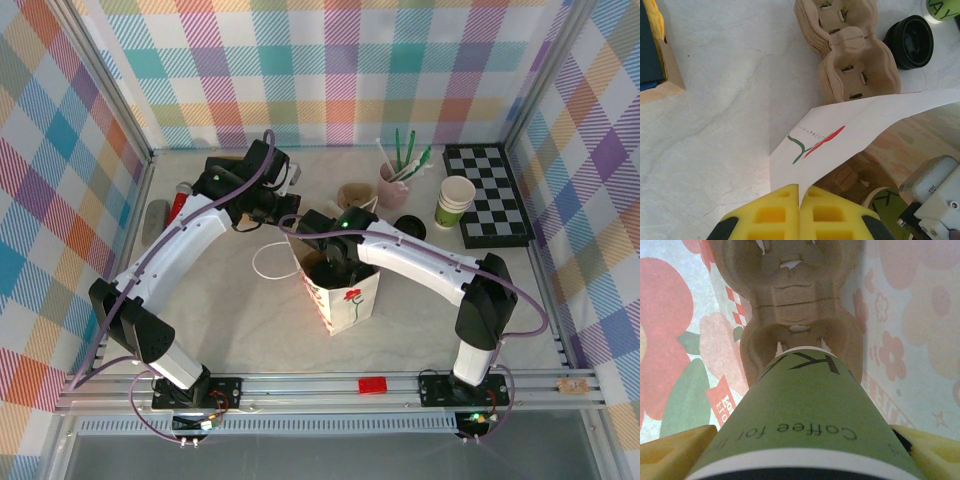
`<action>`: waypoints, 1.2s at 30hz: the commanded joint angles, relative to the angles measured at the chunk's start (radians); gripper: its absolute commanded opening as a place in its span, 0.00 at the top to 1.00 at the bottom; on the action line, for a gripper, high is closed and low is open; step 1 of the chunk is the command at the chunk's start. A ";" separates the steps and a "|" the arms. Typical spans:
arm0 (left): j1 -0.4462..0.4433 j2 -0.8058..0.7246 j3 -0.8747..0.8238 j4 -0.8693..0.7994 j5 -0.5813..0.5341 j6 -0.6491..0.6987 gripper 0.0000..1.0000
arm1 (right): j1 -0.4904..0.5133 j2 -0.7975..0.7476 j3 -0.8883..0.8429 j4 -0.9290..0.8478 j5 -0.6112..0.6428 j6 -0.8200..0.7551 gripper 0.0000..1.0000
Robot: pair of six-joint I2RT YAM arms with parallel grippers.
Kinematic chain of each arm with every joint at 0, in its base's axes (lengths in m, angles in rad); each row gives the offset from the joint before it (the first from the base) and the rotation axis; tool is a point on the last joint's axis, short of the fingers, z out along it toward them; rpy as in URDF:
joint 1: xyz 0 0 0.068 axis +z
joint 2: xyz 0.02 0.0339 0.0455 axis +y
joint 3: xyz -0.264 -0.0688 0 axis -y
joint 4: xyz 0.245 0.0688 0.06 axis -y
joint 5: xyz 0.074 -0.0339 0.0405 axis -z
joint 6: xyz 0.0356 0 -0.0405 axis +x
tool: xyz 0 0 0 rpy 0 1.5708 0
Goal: Pack the takeout coffee
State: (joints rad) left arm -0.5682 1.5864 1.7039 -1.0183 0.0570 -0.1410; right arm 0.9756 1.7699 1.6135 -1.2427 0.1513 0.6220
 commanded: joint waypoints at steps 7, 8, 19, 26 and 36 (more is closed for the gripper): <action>-0.008 -0.040 -0.012 -0.002 -0.008 -0.011 1.00 | 0.004 0.018 -0.019 0.004 -0.017 0.012 0.53; -0.009 -0.040 -0.010 -0.001 -0.008 -0.011 1.00 | 0.004 0.019 -0.021 0.006 -0.018 0.012 0.53; -0.009 -0.043 -0.010 0.001 -0.009 -0.014 1.00 | 0.004 0.024 -0.017 0.019 -0.032 0.008 0.53; -0.009 -0.049 -0.019 0.006 -0.010 -0.014 1.00 | 0.003 0.028 -0.014 0.021 -0.035 0.007 0.53; -0.008 -0.053 -0.023 0.009 -0.011 -0.017 1.00 | 0.003 0.034 -0.006 0.029 -0.047 0.005 0.53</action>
State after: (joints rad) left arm -0.5682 1.5703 1.6901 -1.0180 0.0391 -0.1421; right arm 0.9756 1.7798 1.6024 -1.2079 0.1207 0.6216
